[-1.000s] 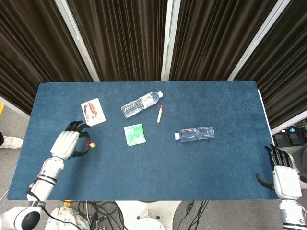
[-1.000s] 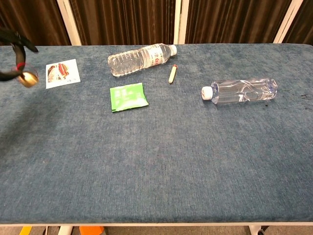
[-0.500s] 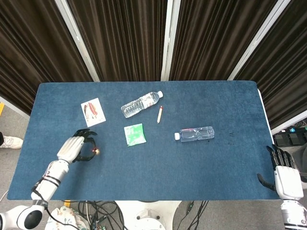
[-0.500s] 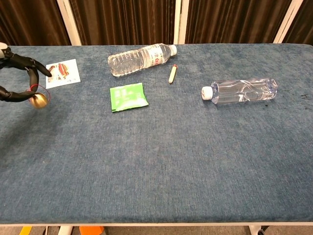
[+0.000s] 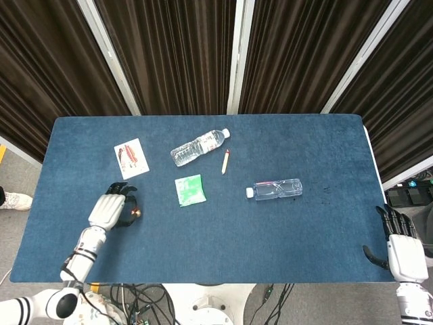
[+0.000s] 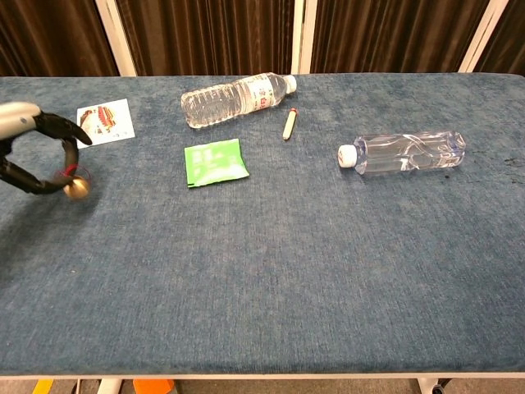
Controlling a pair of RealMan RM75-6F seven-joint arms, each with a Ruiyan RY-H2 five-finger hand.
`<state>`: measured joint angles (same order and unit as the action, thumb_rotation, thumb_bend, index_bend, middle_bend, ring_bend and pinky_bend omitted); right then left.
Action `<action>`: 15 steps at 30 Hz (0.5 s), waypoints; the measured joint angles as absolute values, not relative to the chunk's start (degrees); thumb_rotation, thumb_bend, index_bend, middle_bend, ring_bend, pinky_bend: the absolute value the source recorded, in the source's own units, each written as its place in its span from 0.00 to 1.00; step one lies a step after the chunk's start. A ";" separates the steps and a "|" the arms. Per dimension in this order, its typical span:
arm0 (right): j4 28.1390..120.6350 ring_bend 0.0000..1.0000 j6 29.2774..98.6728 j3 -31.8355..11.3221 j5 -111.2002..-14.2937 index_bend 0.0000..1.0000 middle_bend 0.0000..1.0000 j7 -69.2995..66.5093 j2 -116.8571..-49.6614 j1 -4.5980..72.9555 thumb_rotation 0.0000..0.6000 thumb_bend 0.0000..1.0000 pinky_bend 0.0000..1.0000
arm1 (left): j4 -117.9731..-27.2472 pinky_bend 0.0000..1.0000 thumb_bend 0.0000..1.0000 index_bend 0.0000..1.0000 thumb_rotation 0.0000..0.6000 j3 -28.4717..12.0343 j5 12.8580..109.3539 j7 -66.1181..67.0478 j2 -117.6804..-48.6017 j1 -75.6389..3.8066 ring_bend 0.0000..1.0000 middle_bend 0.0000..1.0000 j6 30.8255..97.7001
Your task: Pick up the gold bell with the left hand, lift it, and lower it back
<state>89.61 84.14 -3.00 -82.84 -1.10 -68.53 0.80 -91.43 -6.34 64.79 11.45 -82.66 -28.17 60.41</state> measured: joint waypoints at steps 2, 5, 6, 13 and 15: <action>89.34 0.00 83.93 -2.97 -82.64 0.00 0.00 -1.38 -68.57 0.76 1.00 0.17 0.00 | -90.42 0.02 0.39 0.72 1.00 -6.28 64.48 11.74 -83.58 -28.38 0.04 0.18 60.23; 88.98 0.00 83.65 -2.93 -82.54 0.00 0.00 -1.62 -68.83 0.81 1.00 0.17 0.00 | -88.94 0.02 0.38 0.72 1.00 -6.20 64.06 12.03 -84.90 -28.59 0.04 0.18 59.96; 88.92 0.00 83.59 -2.92 -82.55 0.00 0.00 -1.64 -68.89 0.85 1.00 0.17 0.00 | -88.47 0.02 0.39 0.72 1.00 -6.16 63.93 12.07 -85.28 -28.66 0.04 0.18 59.81; 88.75 0.00 83.51 -2.89 -82.57 0.00 0.00 -1.66 -69.02 0.87 1.00 0.17 0.00 | -87.67 0.02 0.37 0.68 1.00 -6.28 63.69 12.41 -86.19 -28.52 0.04 0.18 60.52; 88.75 0.00 83.54 -2.88 -82.62 0.00 0.00 -1.64 -69.03 0.86 1.00 0.17 0.00 | -87.76 0.02 0.35 0.60 1.00 -6.24 63.80 12.51 -86.06 -28.42 0.04 0.17 60.66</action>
